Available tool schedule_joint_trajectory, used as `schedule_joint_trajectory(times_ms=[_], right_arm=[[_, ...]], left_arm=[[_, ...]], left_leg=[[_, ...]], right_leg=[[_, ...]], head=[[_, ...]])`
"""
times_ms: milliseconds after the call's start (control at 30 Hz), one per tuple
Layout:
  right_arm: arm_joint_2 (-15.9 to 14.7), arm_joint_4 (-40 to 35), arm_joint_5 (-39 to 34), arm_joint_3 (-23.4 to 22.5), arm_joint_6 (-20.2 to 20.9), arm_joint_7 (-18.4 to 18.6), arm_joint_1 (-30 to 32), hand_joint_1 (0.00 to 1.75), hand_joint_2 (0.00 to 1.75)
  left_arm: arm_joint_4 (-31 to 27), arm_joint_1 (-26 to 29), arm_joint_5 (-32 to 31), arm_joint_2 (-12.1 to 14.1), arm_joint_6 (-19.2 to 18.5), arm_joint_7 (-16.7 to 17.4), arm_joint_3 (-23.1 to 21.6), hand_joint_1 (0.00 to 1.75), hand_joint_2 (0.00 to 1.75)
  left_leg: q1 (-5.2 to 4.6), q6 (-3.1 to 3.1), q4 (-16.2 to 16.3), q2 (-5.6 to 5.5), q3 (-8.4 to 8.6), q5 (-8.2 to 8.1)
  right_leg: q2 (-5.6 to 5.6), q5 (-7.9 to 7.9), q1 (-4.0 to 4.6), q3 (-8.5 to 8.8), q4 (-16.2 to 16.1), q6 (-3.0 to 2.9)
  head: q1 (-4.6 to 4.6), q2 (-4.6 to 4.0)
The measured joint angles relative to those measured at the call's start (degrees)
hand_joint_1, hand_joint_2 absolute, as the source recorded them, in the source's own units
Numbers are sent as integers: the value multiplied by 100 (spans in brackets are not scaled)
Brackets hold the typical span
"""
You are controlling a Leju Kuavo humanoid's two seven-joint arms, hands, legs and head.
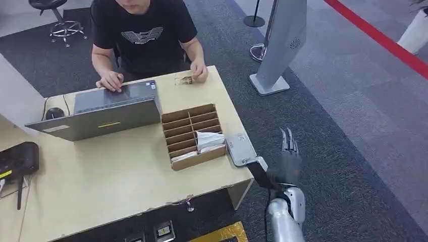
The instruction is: Pass the card to the sensor for recognition and then transmit it.
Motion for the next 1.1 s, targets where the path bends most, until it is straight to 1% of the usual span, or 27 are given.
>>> schedule_joint_trajectory(times_ms=[100,167,367,500,533,567,600,700,733,833,933,967,1000,1100], right_arm=[[48,277,563,-662,0,-9,-119,0,175],[85,422,795,-1000,0,85,-198,0,175],[155,721,1318,-1710,0,544,-256,0,175],[184,845,1544,-2028,0,841,-261,0,175],[193,880,1620,-2097,0,973,-263,0,175],[197,927,1727,-2149,0,1226,-257,0,175],[210,978,1823,-2165,0,1631,-238,0,175],[186,1179,2088,-2165,0,2567,-183,0,175],[179,1235,2121,-2158,0,2692,-184,0,175],[179,1235,2121,-2158,0,2692,-184,0,175],[164,1371,2160,-2136,0,2869,-182,0,175],[55,1966,1953,-2001,2,3588,-162,0,175],[-80,2582,1719,-1850,2,3888,-178,0,175],[-230,3170,1627,-1695,2,4186,-190,0,175]], left_arm=[[-2,-14,-39,-22,0,0,88,0,175],[0,-15,-59,-33,0,-11,164,0,175],[-2,-21,-188,-77,0,-46,348,0,175],[-2,-26,-297,-90,0,-50,477,0,175],[-2,-28,-313,-96,0,-59,499,0,175],[-2,-28,-351,-103,0,-61,526,0,175],[-2,-25,-376,-114,0,-61,570,0,175],[-2,-26,-492,-133,0,-61,662,0,175],[-2,-28,-501,-133,0,-61,680,0,175],[-2,-28,-501,-133,0,-61,680,0,175],[-2,-33,-527,-133,0,-63,708,0,175],[-2,-63,-544,-129,0,-72,798,0,175],[-2,-77,-546,-127,0,-81,887,0,175],[0,-79,-581,-127,0,-81,938,0,175]], left_leg=[[2,0,0,0,-2,-1],[5,0,-1,1,-2,-1],[5,0,-1,1,-2,0],[4,0,-1,1,-1,0],[4,0,-1,0,-1,0],[4,0,-1,0,-1,0],[4,0,-1,0,-1,0],[5,0,-1,0,-2,0],[6,0,-1,1,-1,0],[6,0,-1,1,-1,0],[7,0,-1,1,0,-1],[8,0,-1,-4,-1,0],[8,-1,-1,-3,0,0],[8,-1,-2,-4,-1,0]], right_leg=[[0,-1,2,0,0,-1],[0,-1,5,0,0,-1],[0,-1,5,3,1,-1],[0,-1,4,4,0,-1],[0,-1,4,4,0,-1],[0,-1,3,5,0,-1],[-1,-1,4,5,1,-1],[-1,-1,6,5,1,-1],[-1,-1,7,5,1,-1],[-1,-1,7,5,1,-1],[0,-1,8,5,1,-1],[-3,-1,9,6,1,-1],[-3,-1,9,7,1,-1],[-3,-1,9,8,1,-1]], head=[[0,0],[0,0],[-2,0],[0,0],[0,0],[0,0],[0,0],[0,0],[0,0],[0,0],[0,0],[0,0],[-2,0],[-2,0]])
